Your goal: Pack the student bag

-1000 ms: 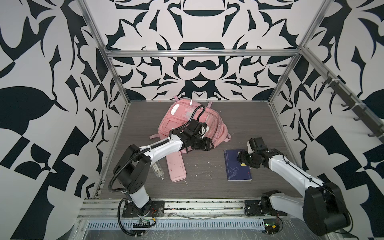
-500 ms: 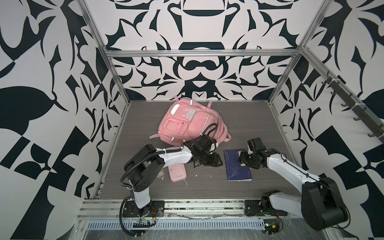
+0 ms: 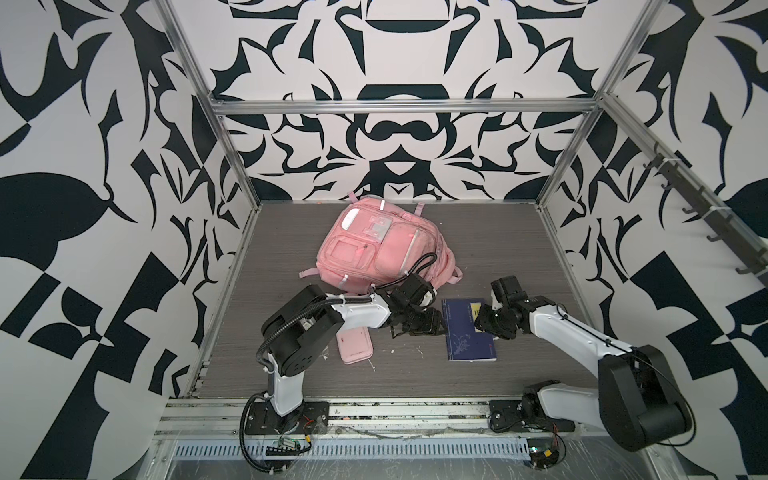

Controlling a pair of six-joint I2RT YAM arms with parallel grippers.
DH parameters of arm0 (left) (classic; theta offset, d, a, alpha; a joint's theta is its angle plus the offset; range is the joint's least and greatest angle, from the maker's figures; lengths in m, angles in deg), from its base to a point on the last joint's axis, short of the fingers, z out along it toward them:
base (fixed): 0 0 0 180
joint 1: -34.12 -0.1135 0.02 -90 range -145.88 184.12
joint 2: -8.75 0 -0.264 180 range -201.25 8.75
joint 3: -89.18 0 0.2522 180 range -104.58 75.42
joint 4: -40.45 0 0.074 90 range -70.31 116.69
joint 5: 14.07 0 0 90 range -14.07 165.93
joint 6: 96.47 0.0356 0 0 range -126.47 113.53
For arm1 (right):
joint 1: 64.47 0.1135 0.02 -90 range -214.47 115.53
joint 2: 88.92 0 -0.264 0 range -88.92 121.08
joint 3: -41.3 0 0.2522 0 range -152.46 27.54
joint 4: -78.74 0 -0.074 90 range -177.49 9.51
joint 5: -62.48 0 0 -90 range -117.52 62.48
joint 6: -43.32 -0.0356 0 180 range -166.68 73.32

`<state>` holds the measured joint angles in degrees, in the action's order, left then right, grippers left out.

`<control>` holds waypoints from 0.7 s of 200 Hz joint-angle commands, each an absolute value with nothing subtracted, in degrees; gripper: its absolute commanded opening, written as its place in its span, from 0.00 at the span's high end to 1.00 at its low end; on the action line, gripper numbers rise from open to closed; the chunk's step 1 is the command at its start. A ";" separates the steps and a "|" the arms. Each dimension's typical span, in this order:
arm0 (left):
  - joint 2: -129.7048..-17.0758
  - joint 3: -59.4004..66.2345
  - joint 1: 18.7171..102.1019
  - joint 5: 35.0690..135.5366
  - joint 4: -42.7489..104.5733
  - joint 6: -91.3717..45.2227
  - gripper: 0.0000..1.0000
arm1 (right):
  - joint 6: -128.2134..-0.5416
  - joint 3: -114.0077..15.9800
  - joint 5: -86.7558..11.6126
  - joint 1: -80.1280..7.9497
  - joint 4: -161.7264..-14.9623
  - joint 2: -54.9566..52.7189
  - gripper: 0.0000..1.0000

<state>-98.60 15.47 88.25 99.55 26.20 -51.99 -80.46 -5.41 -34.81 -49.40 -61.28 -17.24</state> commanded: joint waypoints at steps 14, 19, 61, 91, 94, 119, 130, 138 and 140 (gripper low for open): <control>-101.04 14.86 88.08 99.46 26.49 -55.17 0.45 | -83.70 -4.32 -35.98 -46.12 -60.02 -21.50 0.52; -101.26 14.78 88.10 99.56 26.50 -55.34 0.45 | -83.93 -4.28 -35.96 -45.79 -59.92 -21.99 0.52; -102.67 13.99 88.08 99.69 26.58 -56.33 0.45 | -83.94 -3.91 -33.57 -45.14 -58.82 -22.64 0.50; -103.38 13.37 88.08 99.81 25.99 -56.98 0.44 | -83.93 -3.48 -33.26 -45.14 -60.64 -20.28 0.50; -103.42 13.28 88.08 99.61 25.74 -57.05 0.44 | -83.94 -3.49 -33.22 -45.14 -60.70 -19.97 0.50; -103.96 13.37 87.91 99.99 25.65 -57.75 0.43 | -83.71 -3.74 -33.07 -45.14 -61.39 -17.73 0.52; -103.85 13.76 87.91 100.00 25.98 -57.94 0.43 | -83.49 -4.10 -32.28 -45.09 -60.61 -17.23 0.55; -103.70 13.86 87.91 99.97 26.05 -58.04 0.43 | -83.59 -4.11 -32.13 -45.14 -60.69 -17.08 0.60; -103.71 13.89 87.91 100.00 26.07 -57.99 0.43 | -83.59 -4.10 -32.17 -45.14 -60.69 -17.04 0.61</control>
